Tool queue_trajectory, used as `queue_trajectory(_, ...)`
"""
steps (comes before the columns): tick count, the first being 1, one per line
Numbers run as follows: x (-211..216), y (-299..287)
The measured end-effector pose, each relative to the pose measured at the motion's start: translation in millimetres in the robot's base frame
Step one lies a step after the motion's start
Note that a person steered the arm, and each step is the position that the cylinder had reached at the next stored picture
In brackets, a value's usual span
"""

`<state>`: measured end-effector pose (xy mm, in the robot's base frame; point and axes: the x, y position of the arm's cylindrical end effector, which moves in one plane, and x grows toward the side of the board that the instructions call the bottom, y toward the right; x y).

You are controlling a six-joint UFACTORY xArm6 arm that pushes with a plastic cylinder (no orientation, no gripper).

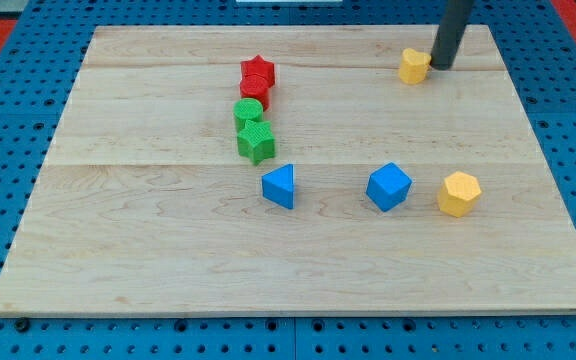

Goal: Move the yellow heart parallel to the left of the triangle

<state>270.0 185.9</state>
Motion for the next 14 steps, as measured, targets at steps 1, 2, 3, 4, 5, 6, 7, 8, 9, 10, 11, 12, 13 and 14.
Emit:
queue_trajectory(1,11.1,-105.9)
queue_trajectory(2,1.0,-125.7)
queue_trajectory(3,-4.7,-169.4)
queue_trajectory(4,6.3,-172.7)
queue_trajectory(5,43.3,-162.2)
queue_trajectory(6,82.0,-161.0)
queue_trajectory(7,119.3,-151.1)
queue_trajectory(8,143.1,-148.2)
queue_trajectory(9,159.2,-145.7)
queue_trajectory(10,155.6,-146.7)
queue_trajectory(11,121.2,-131.4)
queue_trajectory(12,144.7,-156.6)
queue_trajectory(13,164.0,-180.5)
queue_trajectory(14,170.5,-198.5)
